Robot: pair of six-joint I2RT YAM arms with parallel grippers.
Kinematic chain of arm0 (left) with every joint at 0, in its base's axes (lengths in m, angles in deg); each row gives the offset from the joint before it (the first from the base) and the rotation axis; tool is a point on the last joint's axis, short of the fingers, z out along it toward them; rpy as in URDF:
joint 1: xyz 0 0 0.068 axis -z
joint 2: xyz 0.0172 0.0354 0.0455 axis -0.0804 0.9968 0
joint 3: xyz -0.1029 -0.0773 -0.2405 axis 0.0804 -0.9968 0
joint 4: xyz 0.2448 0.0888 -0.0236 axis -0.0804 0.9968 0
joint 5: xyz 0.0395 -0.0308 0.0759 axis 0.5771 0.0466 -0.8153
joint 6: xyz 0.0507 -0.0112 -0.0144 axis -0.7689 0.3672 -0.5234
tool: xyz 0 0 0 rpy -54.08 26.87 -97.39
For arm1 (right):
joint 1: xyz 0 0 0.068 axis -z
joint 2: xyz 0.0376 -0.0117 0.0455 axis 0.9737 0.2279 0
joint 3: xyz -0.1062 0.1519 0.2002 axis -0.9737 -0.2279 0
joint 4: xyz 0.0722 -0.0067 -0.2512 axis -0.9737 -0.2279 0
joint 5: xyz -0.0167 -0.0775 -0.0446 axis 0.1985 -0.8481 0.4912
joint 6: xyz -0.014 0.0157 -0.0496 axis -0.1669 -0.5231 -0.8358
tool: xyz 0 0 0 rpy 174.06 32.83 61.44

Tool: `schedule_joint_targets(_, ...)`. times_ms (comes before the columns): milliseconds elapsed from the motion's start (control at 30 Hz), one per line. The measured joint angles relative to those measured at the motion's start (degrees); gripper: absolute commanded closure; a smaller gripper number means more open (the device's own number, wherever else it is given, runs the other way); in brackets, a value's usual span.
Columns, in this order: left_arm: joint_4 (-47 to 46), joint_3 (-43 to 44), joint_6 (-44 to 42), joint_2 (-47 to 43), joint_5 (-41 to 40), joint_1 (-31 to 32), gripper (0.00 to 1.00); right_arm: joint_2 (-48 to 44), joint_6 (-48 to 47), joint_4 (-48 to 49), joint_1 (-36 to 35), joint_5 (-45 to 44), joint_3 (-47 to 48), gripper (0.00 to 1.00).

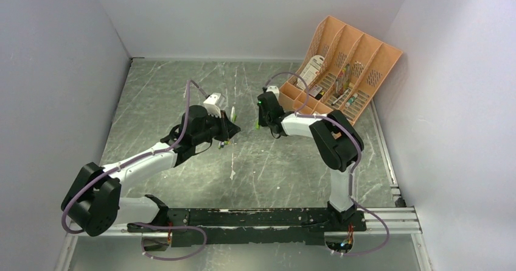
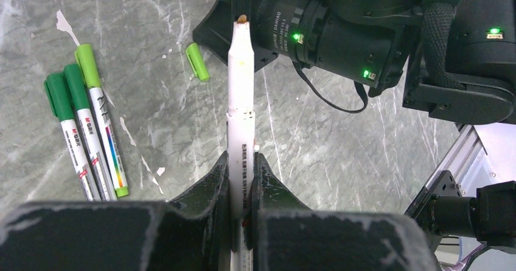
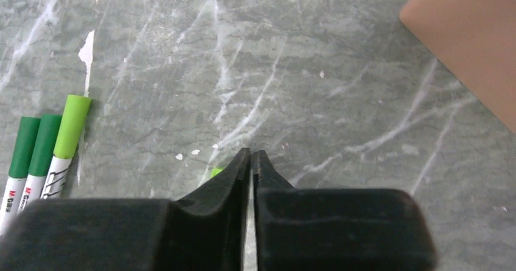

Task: Insert the pens into the pen caps

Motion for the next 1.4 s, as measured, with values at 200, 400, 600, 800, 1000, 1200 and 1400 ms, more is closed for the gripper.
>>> schedule_joint_targets(200, -0.09, -0.63, 0.04, -0.02, -0.28, -0.02, 0.93, -3.82, 0.17, 0.11, -1.2, -1.7, -3.04, 0.58)
schedule_joint_targets(400, -0.07, -1.29, 0.04, -0.02, -0.28, -0.02, 0.93, -4.81, -0.13, 0.07, -3.34, -3.06, -3.02, 0.55)
schedule_joint_targets(600, 0.11, -1.44, 0.02, -0.63, -1.16, -0.07, 0.93, -2.64, 0.07, -2.1, -5.07, -4.11, -0.92, 0.66)
schedule_joint_targets(800, 0.24, -1.6, -0.02, -1.2, -1.99, -0.07, 0.93, -0.42, 0.63, -5.31, -6.19, -5.55, 1.51, 0.88)
schedule_joint_targets(1000, -0.09, -1.77, -0.55, -1.25, -1.44, -0.09, 0.93, -0.26, 1.6, -5.84, -6.4, -6.84, 1.99, 1.0)
schedule_joint_targets(1200, -14.1, -9.49, 2.89, -3.58, 5.9, -0.11, 0.93, -11.32, 1.66, -1.4, -6.36, -5.05, -8.52, 1.0)
schedule_joint_targets(1400, -45.72, -16.13, 17.88, 4.2, 14.12, 0.5, 0.93, -36.17, 5.01, 17.11, -4.9, 5.16, -23.06, 1.0)
